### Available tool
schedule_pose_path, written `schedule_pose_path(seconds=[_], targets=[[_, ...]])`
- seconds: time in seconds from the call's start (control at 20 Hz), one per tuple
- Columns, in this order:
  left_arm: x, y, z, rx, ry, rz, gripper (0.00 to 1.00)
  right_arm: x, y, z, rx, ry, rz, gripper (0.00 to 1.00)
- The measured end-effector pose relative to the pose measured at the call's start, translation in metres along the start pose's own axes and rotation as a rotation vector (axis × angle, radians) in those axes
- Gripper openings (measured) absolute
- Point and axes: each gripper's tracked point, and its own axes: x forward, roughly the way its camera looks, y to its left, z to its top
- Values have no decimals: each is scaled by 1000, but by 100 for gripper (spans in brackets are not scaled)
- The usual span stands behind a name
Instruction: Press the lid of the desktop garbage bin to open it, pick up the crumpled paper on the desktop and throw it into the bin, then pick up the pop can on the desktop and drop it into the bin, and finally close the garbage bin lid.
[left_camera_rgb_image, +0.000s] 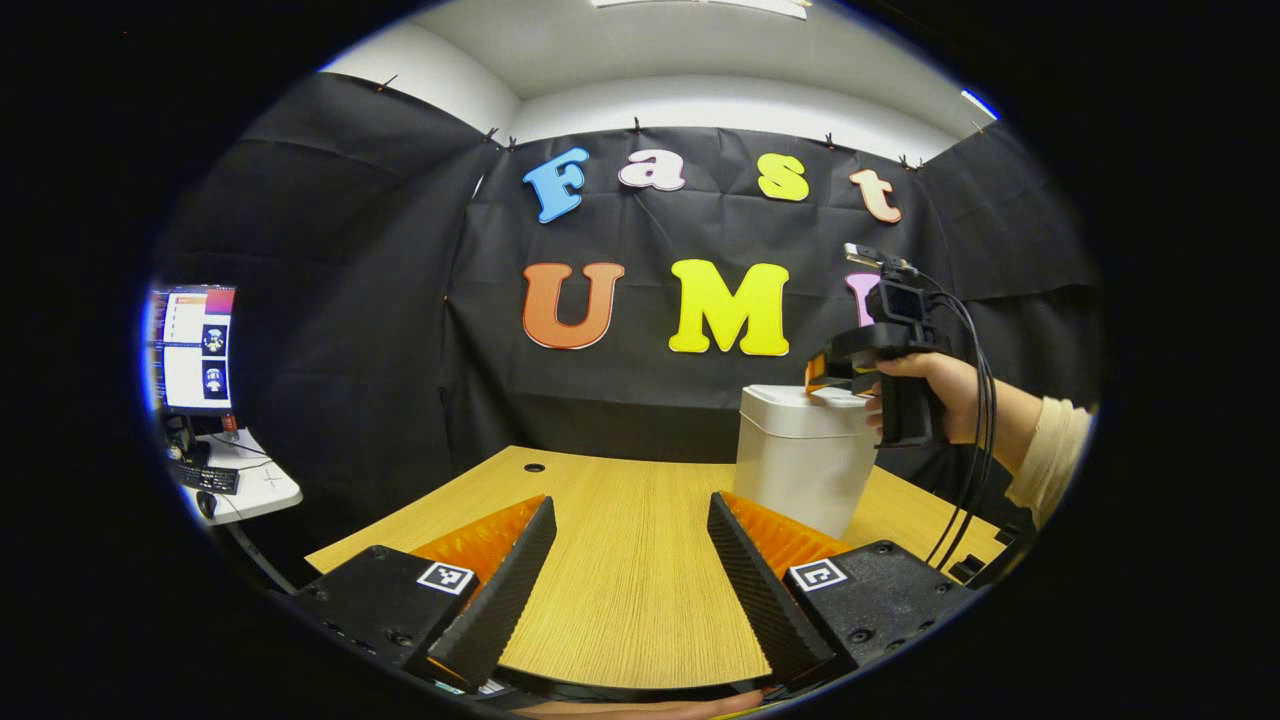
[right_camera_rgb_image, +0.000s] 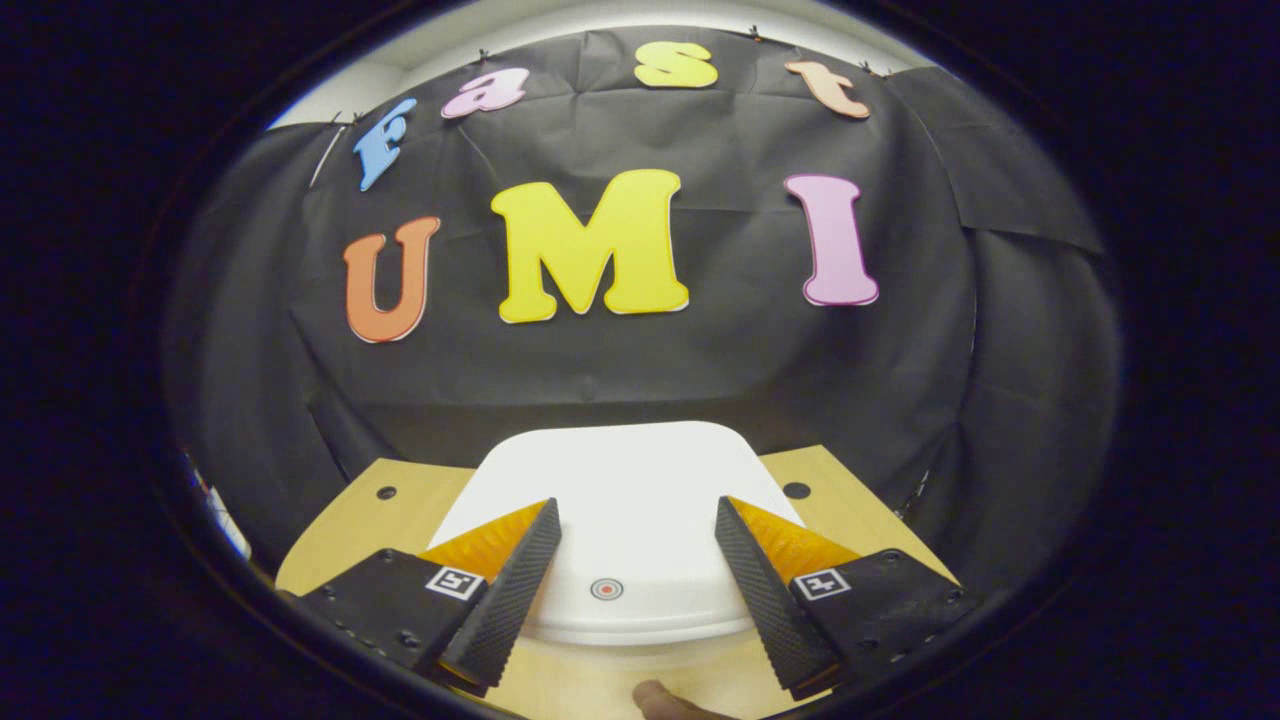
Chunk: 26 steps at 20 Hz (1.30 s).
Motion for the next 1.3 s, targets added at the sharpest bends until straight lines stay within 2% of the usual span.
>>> schedule_pose_path(seconds=[0.25, 0.35, 0.5, 0.6, 0.65, 0.75, 0.8, 1.0, 1.3], targets=[[2, 4, -3, -1, 15, 16, 98, -60, -14, -20, 0, -112, 52, 96], [2, 1, -2, 7, 9, 9, 98, -83, -27, -38, -44, -136, 46, 96], [2, -4, -2, 10, 4, -2, 98, -127, -53, -50, -83, -231, 1, 95], [2, -7, -2, 14, 4, -4, 98, -157, -66, -60, -66, -281, -4, 95], [3, -8, -3, 15, 3, -5, 98, -169, -71, -67, -55, -286, 7, 97], [4, -12, -5, 18, 7, -8, 98, -191, -74, -86, -42, -275, 39, 92], [3, -13, -6, 25, 10, -7, 98, -202, -76, -88, -40, -285, 52, 97], [9, -27, -12, 58, 15, -12, 98, -231, -100, -112, -87, -299, 9, 96], [20, -45, -24, 85, 22, -14, 98, -243, -88, -141, -122, -300, 121, 95]])
